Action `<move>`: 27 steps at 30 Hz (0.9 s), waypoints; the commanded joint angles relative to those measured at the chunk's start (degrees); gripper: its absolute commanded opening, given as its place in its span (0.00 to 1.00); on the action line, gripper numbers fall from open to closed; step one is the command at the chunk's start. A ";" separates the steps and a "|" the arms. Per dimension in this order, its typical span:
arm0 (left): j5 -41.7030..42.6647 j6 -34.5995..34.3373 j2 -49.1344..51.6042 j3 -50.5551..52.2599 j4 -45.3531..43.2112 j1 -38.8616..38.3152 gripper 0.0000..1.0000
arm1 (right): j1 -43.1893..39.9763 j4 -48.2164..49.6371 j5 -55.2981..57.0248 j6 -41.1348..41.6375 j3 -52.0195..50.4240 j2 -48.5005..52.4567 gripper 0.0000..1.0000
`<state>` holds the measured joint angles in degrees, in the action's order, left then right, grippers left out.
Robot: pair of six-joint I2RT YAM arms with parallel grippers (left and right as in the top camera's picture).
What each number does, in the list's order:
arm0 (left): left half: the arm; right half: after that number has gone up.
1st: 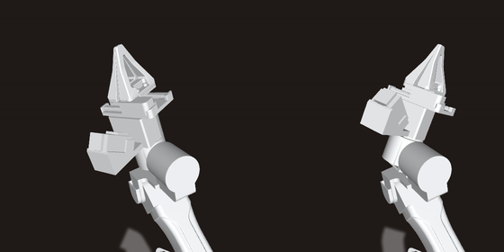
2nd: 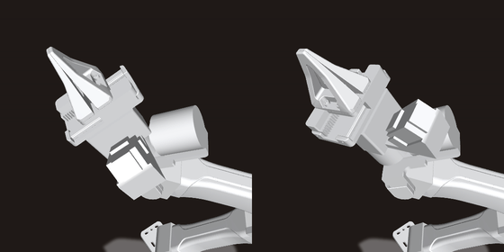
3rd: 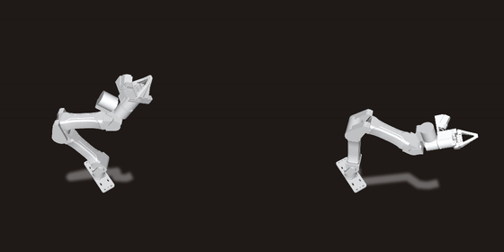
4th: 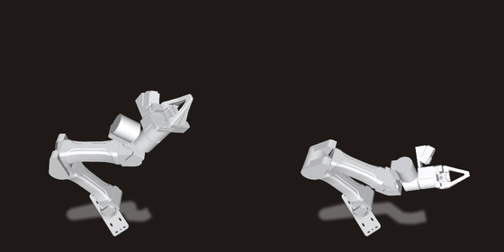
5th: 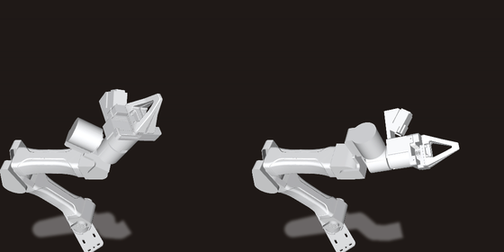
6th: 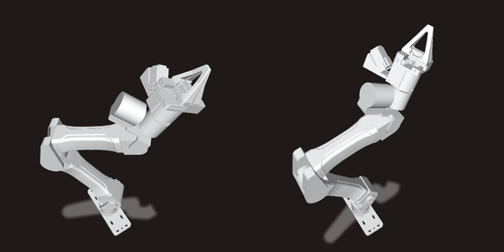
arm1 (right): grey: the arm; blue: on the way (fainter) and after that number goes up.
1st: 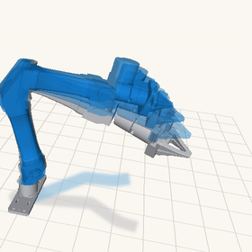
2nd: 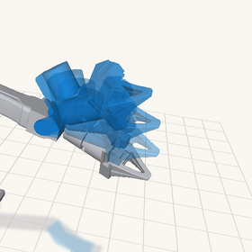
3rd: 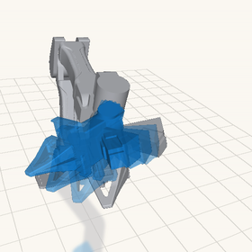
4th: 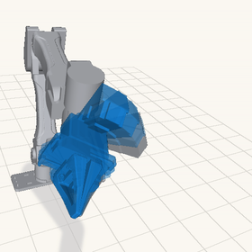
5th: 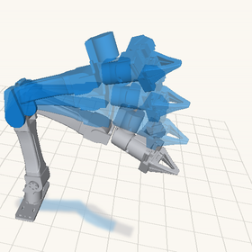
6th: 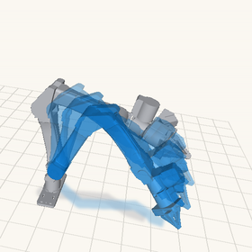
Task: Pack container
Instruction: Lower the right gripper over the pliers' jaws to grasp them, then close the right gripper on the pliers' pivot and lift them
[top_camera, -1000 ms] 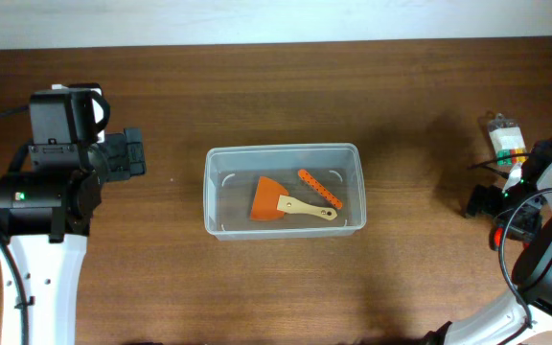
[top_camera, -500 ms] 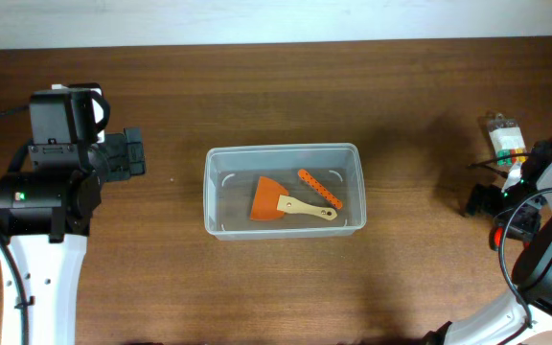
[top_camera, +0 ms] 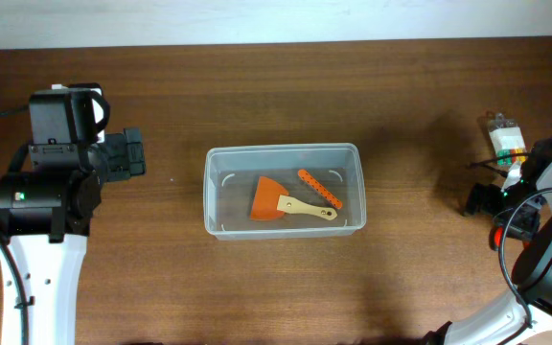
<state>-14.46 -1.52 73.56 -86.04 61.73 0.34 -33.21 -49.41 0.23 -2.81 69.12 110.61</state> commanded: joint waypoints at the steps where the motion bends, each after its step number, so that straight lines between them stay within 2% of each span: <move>1: -0.83 -0.59 -0.17 -1.22 0.04 -0.09 0.99 | -0.33 -0.26 1.09 0.11 -0.72 0.52 0.99; 9: -0.83 -0.59 -0.17 -1.22 0.04 -0.07 0.99 | -2.89 -0.57 -0.02 0.13 -0.74 0.52 0.99; 14: -0.83 -0.59 -0.17 -1.22 0.07 -0.09 0.99 | -3.19 -0.66 0.00 0.11 -0.76 0.52 0.87; 17: -0.83 -0.59 -0.17 -1.22 0.07 -0.09 0.99 | -3.17 -0.66 0.00 0.11 -0.76 0.52 0.77; 27: -0.83 -0.61 -0.17 -1.22 0.07 -0.09 0.99 | -3.19 -0.42 0.02 0.17 -0.76 0.50 0.58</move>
<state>-14.46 -1.54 73.56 -86.04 61.73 0.34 -36.14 -49.84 0.14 -2.81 69.08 110.61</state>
